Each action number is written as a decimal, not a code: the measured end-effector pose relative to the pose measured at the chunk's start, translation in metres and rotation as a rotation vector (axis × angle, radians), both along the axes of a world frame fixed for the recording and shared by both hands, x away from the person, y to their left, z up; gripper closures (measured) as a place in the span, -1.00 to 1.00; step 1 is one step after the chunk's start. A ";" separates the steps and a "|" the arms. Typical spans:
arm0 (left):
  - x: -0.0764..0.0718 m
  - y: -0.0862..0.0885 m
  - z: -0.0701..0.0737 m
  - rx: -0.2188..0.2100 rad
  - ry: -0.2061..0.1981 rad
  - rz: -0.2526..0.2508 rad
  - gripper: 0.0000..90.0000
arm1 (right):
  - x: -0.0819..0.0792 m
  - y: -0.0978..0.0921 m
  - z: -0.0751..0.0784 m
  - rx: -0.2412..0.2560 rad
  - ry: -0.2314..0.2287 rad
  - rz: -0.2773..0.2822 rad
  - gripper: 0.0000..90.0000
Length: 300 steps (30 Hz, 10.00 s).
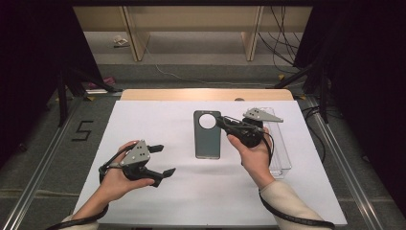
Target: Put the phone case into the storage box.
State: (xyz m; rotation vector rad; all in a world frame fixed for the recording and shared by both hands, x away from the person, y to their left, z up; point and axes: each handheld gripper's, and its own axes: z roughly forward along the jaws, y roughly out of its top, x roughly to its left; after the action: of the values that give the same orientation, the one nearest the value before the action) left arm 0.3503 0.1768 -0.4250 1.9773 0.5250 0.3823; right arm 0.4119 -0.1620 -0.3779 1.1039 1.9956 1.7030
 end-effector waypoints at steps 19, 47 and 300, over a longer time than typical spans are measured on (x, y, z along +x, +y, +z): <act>0.001 0.001 -0.003 0.010 0.000 0.011 -0.72 | 0.002 -0.006 0.003 -0.004 -0.010 -0.015 0.84; 0.001 0.001 -0.003 0.005 0.000 0.012 -0.70 | 0.006 -0.018 0.008 -0.017 -0.024 -0.047 0.84; 0.003 0.002 -0.003 -0.007 0.007 0.020 -0.69 | 0.023 -0.105 0.037 -0.024 -0.109 -0.297 0.84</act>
State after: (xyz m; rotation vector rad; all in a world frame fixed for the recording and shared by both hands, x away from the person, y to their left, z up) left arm 0.3530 0.1785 -0.4282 1.9686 0.5497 0.3857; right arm 0.4347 -0.2669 -0.3413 1.2021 1.6862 1.5460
